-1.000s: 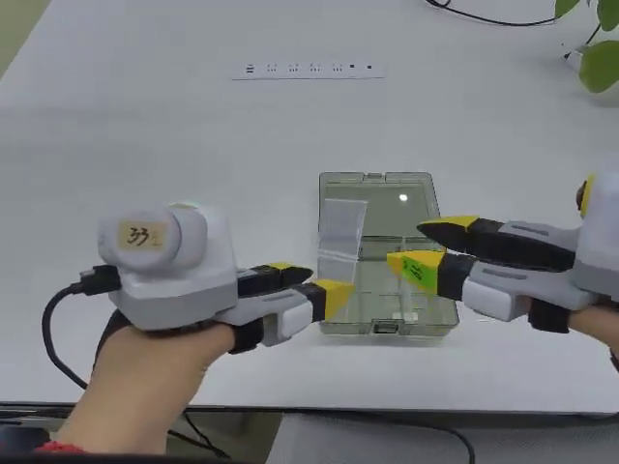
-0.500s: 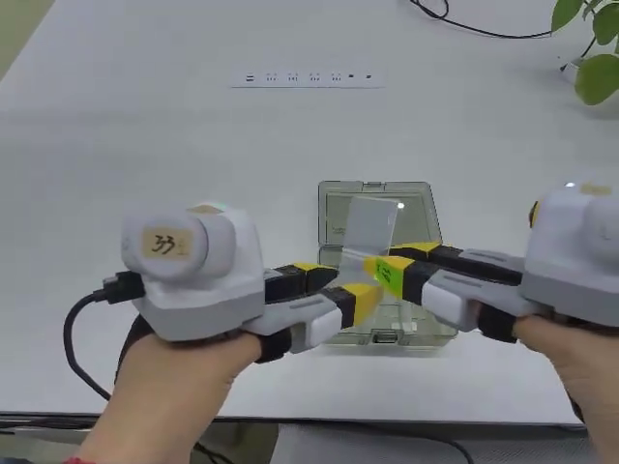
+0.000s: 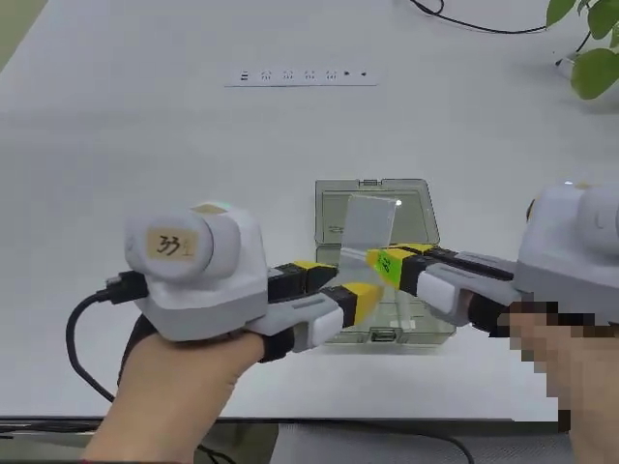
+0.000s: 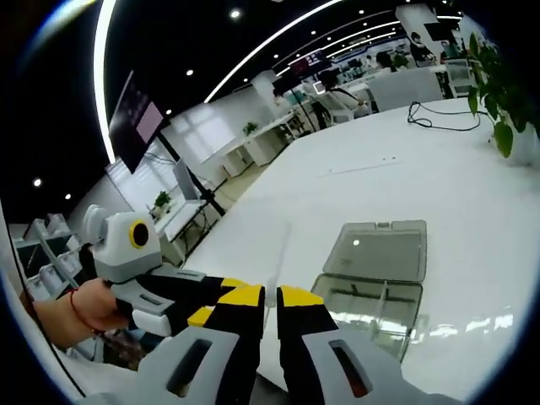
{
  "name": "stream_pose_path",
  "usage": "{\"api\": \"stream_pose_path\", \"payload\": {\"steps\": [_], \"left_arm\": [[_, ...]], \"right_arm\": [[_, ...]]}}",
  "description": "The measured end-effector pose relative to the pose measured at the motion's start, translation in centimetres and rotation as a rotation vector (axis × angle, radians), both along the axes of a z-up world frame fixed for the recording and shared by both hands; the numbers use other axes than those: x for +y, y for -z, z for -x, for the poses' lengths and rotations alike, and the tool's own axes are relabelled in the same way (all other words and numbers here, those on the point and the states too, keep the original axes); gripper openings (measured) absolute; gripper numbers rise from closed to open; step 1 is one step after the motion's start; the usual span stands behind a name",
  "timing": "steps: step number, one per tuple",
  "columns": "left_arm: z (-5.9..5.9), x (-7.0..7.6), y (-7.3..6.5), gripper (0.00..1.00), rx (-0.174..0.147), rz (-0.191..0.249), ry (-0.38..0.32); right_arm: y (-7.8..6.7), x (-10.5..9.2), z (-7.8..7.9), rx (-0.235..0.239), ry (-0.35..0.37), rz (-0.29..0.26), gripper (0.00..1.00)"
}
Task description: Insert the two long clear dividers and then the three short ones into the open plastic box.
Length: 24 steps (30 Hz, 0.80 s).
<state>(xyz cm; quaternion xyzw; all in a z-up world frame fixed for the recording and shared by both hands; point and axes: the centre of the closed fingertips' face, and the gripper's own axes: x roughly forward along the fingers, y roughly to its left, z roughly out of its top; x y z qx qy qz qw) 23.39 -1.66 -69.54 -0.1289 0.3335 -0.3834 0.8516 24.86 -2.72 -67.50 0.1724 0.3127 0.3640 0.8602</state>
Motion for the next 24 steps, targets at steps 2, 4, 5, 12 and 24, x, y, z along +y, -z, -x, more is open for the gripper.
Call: {"api": "stream_pose_path", "payload": {"steps": [2, 4, 5, 12, 24], "left_arm": [[0.1, -0.2, 0.1, 0.32, 0.004, 0.003, 0.008], [0.3, -0.2, 0.2, 0.34, 0.007, 0.002, 0.017], [0.3, -0.2, 0.3, 0.34, 0.005, -0.001, 0.020], [0.4, 0.2, 0.5, 0.37, -0.010, -0.010, 0.040], [1.0, 1.8, 1.4, 0.58, -0.081, -0.041, 0.117]], "right_arm": [[-0.1, 0.1, 0.0, 0.003, 0.005, -0.004, 0.06], [0.0, 0.1, 0.0, 0.009, 0.001, -0.002, 0.06], [0.0, 0.2, 0.0, 0.010, -0.001, -0.001, 0.06], [0.1, 0.4, -0.2, 0.029, -0.011, 0.007, 0.06], [0.4, -0.7, -2.6, 0.061, -0.002, 0.047, 0.06]]}}
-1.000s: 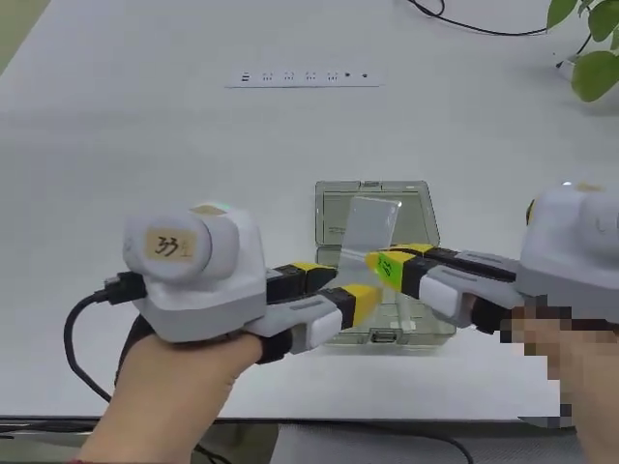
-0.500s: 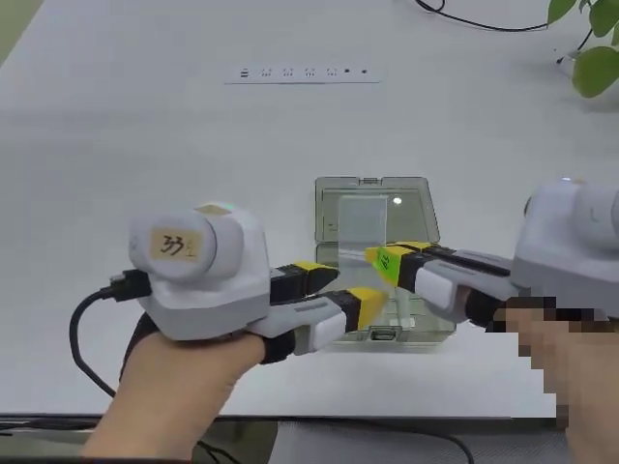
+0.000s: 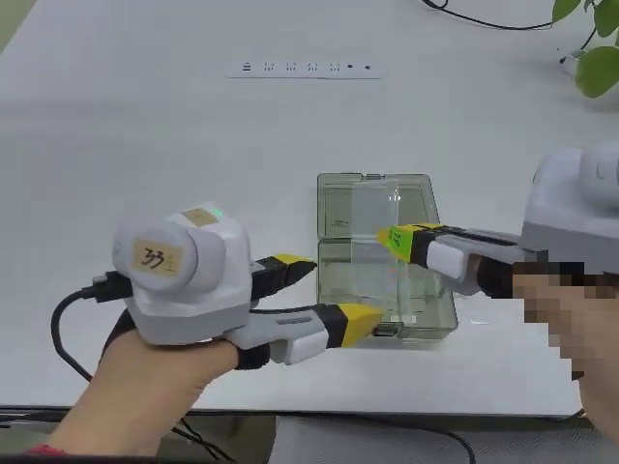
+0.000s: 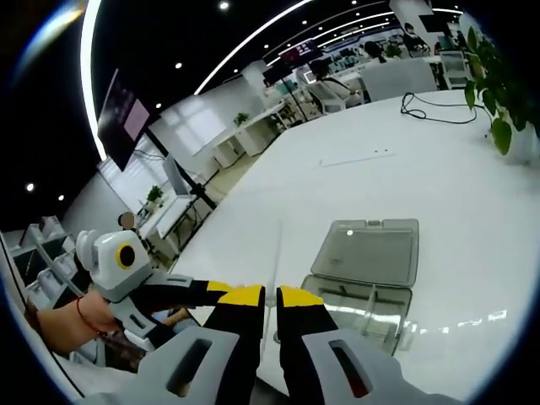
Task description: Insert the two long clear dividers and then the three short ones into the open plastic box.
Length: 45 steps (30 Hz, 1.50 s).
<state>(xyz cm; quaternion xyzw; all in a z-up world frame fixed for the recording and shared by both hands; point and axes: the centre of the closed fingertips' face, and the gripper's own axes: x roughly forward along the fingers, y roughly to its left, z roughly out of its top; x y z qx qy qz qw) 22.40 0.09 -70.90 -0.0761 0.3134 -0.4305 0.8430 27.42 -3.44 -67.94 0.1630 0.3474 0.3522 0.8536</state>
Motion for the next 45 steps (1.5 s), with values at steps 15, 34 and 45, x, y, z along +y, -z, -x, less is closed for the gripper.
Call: {"api": "stream_pose_path", "payload": {"steps": [15, 34, 45], "left_arm": [[0.6, 2.2, 2.1, 0.79, -0.133, -0.112, 0.155], [0.8, 2.5, 4.2, 1.00, -0.183, -0.153, 0.301], [0.5, 2.5, 4.2, 1.00, -0.185, -0.124, 0.313]], "right_arm": [[1.7, 0.1, -1.4, 0.088, 0.005, 0.117, 0.06], [6.9, -0.9, -1.4, 0.418, 0.090, 0.244, 0.06], [9.3, -0.9, -1.0, 0.491, 0.099, 0.291, 0.06]]}}
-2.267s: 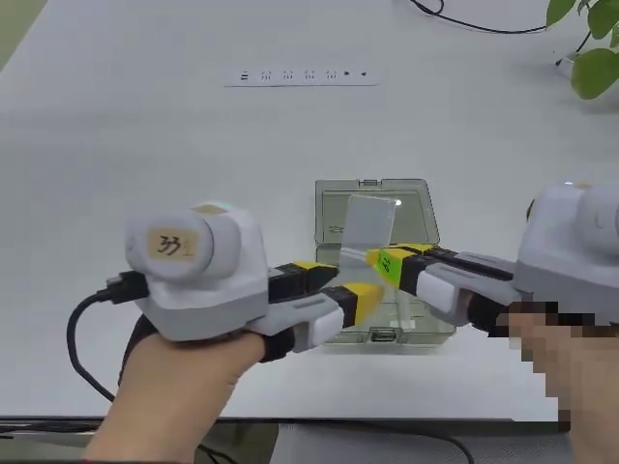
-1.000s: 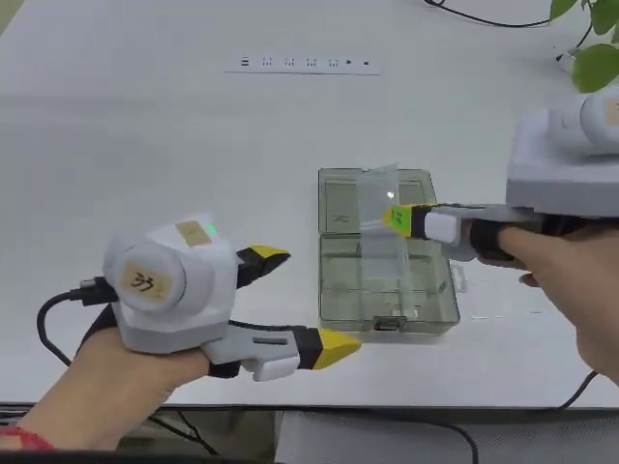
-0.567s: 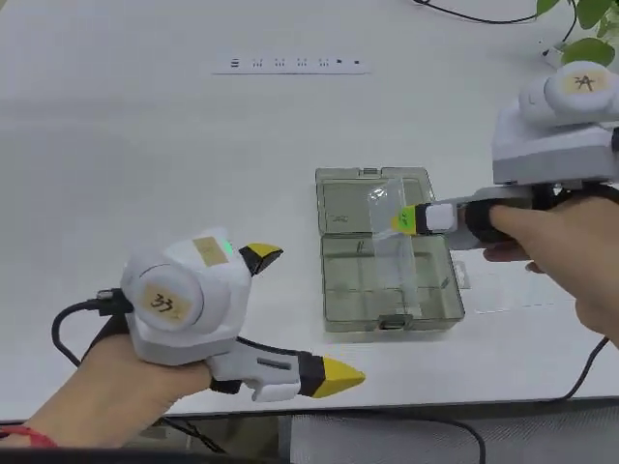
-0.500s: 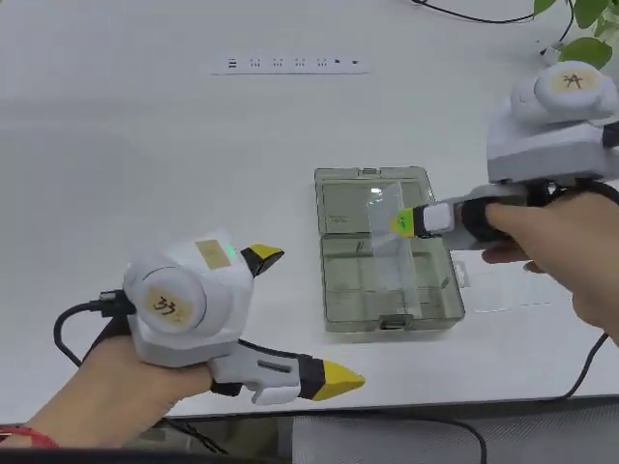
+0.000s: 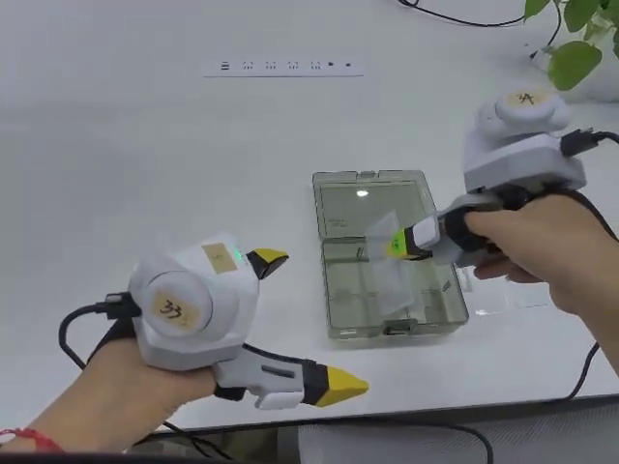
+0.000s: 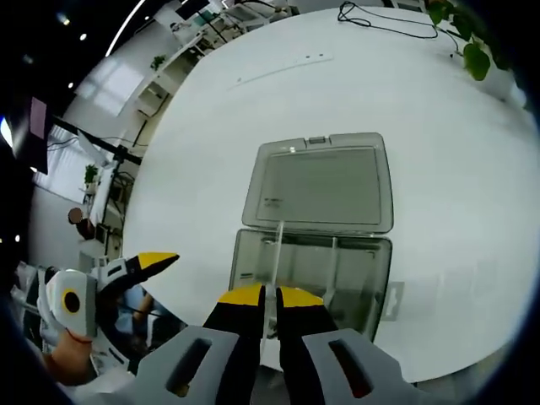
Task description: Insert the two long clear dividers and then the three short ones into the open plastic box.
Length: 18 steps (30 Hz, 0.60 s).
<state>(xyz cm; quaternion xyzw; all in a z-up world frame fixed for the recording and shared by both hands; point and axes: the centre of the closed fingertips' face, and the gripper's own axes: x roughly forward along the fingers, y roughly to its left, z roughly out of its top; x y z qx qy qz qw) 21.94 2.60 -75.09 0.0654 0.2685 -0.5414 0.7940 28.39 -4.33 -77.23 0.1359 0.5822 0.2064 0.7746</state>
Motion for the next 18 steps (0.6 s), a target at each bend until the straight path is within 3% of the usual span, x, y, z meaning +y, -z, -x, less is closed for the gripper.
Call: {"api": "stream_pose_path", "payload": {"steps": [7, 18], "left_arm": [[0.0, 0.0, 0.1, 1.00, 0.009, 0.014, 0.001], [-0.1, 0.1, 0.2, 1.00, 0.023, 0.025, -0.008]], "right_arm": [[1.1, 0.0, 0.4, 0.006, -0.005, 0.030, 0.06], [1.9, 0.0, 0.0, -0.026, -0.015, 0.064, 0.06]]}}
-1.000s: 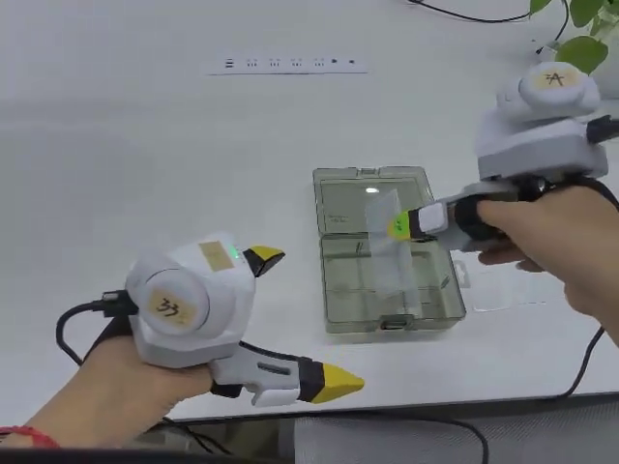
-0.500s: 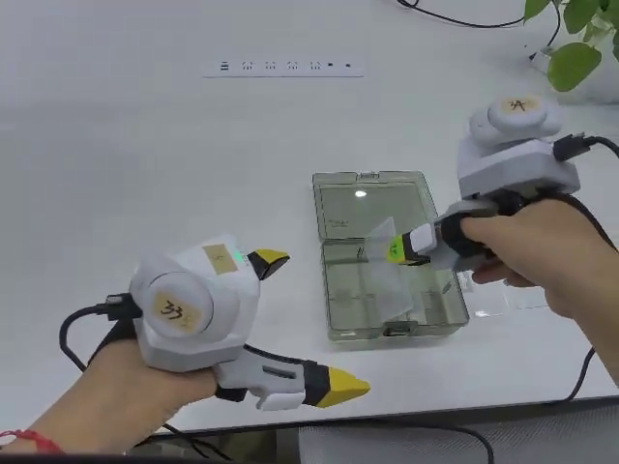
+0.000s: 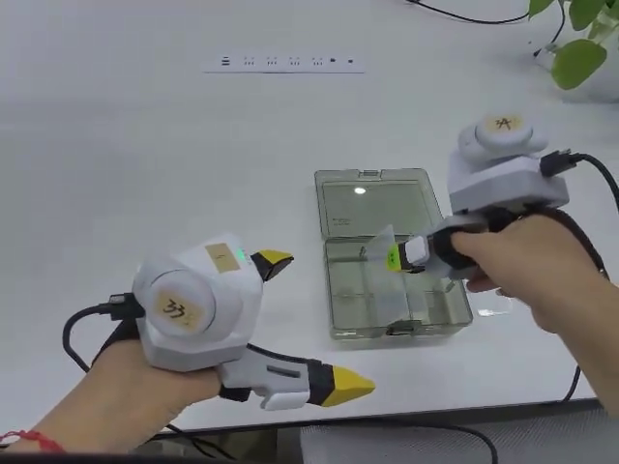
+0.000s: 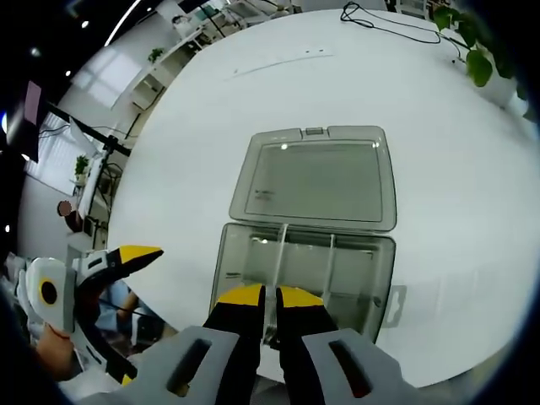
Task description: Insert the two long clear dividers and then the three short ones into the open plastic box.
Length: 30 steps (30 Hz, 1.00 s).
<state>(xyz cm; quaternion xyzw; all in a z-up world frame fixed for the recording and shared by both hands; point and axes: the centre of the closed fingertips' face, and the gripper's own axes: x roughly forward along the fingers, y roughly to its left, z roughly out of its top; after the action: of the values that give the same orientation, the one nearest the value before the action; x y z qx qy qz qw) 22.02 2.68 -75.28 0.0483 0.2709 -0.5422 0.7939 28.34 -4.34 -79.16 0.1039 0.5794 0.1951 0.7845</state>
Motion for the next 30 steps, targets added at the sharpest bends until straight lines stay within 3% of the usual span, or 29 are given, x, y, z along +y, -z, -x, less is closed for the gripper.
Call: {"api": "stream_pose_path", "payload": {"steps": [16, 30], "left_arm": [[-0.05, -0.02, -0.07, 0.99, 0.009, 0.005, -0.005], [-0.04, -0.21, 0.07, 0.98, 0.018, 0.005, -0.003]], "right_arm": [[0.03, 0.11, -0.45, -0.080, -0.049, 0.066, 0.06], [0.17, 0.37, -0.33, -0.167, -0.138, 0.192, 0.06]]}}
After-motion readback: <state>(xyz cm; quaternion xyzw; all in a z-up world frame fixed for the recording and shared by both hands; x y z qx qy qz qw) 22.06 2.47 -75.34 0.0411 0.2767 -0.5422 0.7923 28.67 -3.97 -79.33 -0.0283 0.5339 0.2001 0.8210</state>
